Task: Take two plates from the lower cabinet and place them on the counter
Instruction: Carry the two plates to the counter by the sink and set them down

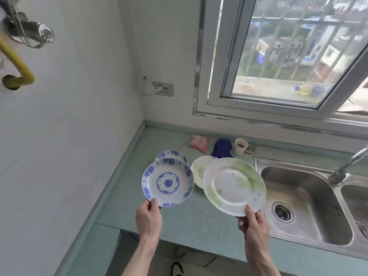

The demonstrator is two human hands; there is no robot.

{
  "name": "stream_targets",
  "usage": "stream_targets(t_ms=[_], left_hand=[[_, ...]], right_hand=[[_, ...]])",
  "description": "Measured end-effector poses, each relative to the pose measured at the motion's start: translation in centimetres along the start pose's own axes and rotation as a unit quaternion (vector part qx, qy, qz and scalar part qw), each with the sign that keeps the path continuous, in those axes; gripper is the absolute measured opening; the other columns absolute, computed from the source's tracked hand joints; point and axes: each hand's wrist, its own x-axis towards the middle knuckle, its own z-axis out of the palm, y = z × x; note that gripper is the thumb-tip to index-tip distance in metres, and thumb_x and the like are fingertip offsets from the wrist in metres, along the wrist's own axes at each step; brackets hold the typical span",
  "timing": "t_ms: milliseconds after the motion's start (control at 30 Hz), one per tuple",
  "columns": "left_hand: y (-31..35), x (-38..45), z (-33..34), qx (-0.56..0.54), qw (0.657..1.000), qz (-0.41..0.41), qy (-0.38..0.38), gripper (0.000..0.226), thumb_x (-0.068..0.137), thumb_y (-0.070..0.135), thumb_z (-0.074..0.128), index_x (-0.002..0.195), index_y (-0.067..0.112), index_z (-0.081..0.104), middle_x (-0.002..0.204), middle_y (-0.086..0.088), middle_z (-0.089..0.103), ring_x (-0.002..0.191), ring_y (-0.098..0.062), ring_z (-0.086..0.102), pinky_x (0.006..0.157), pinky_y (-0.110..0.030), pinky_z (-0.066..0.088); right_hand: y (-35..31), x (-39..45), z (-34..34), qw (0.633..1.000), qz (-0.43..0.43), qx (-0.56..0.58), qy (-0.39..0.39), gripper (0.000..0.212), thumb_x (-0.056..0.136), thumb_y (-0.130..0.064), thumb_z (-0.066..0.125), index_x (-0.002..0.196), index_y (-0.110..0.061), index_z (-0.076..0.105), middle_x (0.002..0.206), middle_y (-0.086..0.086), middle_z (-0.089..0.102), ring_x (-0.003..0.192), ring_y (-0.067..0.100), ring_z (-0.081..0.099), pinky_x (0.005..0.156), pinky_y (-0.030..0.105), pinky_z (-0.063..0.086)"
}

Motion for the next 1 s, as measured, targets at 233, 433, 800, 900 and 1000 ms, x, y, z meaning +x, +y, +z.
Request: stream_targets(t_ms=[233,433,800,900,1000], left_hand=[[0.5,7.8,3.5,0.031,0.999,-0.018,-0.035,0.042,0.1,0.028,0.053,0.065,0.005,0.049,0.055,-0.008,0.049,0.053,-0.022,0.043,0.054,-0.039,0.033],[0.5,11.0,5.5,0.034,0.996,-0.061,-0.053,0.041,0.103,0.03,0.049,0.077,-0.002,0.053,0.063,-0.01,0.051,0.058,-0.021,0.044,0.054,-0.034,0.031],[-1.4,15.6,8.6,0.054,0.989,-0.128,-0.048,0.039,0.104,0.029,0.048,0.072,0.006,0.053,0.065,-0.012,0.052,0.058,-0.021,0.042,0.056,-0.034,0.029],[-2.1,16.5,9.4,0.07,0.988,-0.132,-0.048,0.043,0.104,0.031,0.048,0.069,0.008,0.052,0.062,-0.01,0.055,0.056,-0.021,0.043,0.058,-0.034,0.031],[-2.7,17.0,10.1,0.08,0.986,-0.138,-0.048,0.045,0.104,0.033,0.048,0.067,0.009,0.052,0.06,-0.009,0.056,0.055,-0.022,0.045,0.059,-0.034,0.033]], right_hand=[[2.3,4.7,4.4,0.999,0.003,-0.001,0.033,0.025,0.103,-0.024,0.059,0.084,-0.009,0.063,0.058,0.007,0.046,0.051,0.014,0.04,0.046,0.018,0.035],[3.5,7.0,6.6,0.999,0.032,0.02,0.023,0.019,0.105,-0.024,0.056,0.097,-0.011,0.067,0.059,0.002,0.043,0.05,0.011,0.038,0.052,0.021,0.035],[5.6,11.3,9.2,0.995,0.077,0.028,0.049,0.019,0.106,-0.024,0.055,0.1,-0.011,0.067,0.06,0.001,0.047,0.051,0.011,0.041,0.052,0.023,0.038],[6.1,12.2,9.7,0.995,0.085,0.016,0.055,0.018,0.105,-0.024,0.055,0.1,-0.011,0.066,0.06,0.0,0.048,0.053,0.011,0.04,0.053,0.023,0.038],[6.8,12.9,9.9,0.993,0.097,0.006,0.061,0.017,0.105,-0.023,0.056,0.101,-0.01,0.067,0.061,-0.001,0.049,0.054,0.012,0.04,0.051,0.022,0.038]])
